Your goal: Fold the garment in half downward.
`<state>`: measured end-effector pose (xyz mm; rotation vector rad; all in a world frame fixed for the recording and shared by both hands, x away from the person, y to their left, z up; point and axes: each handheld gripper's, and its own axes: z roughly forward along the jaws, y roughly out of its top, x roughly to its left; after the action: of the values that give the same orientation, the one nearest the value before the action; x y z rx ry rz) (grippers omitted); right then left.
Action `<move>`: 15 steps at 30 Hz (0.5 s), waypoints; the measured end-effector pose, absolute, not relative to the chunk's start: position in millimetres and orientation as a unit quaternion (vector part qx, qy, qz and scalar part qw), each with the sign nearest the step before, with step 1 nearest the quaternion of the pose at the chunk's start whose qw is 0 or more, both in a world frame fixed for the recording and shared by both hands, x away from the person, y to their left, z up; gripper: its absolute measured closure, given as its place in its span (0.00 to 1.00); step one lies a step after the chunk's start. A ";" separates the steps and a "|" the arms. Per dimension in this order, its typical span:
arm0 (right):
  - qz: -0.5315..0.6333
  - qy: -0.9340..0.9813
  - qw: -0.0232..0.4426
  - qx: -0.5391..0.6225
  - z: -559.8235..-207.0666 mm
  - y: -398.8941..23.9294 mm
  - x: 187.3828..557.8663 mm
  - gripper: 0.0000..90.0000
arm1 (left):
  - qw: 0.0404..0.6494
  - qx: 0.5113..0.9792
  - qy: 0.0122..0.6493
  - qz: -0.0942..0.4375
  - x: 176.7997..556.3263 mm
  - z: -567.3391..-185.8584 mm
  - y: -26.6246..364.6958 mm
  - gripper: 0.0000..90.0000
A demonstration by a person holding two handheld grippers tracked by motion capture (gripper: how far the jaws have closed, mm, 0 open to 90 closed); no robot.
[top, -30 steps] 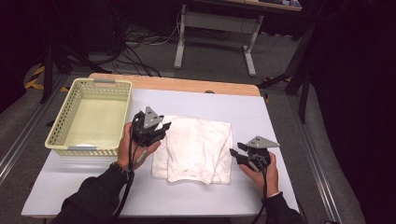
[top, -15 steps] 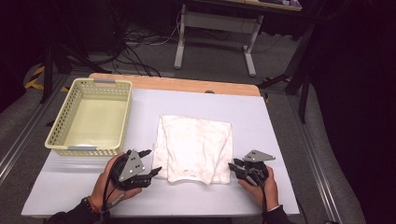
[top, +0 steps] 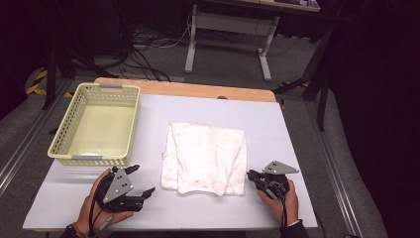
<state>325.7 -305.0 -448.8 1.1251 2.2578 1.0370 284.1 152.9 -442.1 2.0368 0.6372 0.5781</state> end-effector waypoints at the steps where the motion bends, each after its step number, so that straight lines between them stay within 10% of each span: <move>1: 0.372 0.808 0.207 0.407 -448.7 -304.8 324.9 0.81 | 0.448 0.824 0.257 0.232 284.3 -442.6 152.4 0.21; 10: 0.361 0.822 0.175 0.403 -456.4 -282.5 323.3 0.60 | 0.444 0.829 0.250 0.231 283.8 -443.9 150.3 0.21; 15: 0.356 0.830 0.175 0.392 -455.7 -279.3 320.8 0.96 | 0.440 0.832 0.250 0.229 284.6 -445.1 149.9 0.21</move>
<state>320.8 -279.3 -455.7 1.1118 2.3518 1.0098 284.6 149.9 -445.1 2.0659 0.6221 0.5677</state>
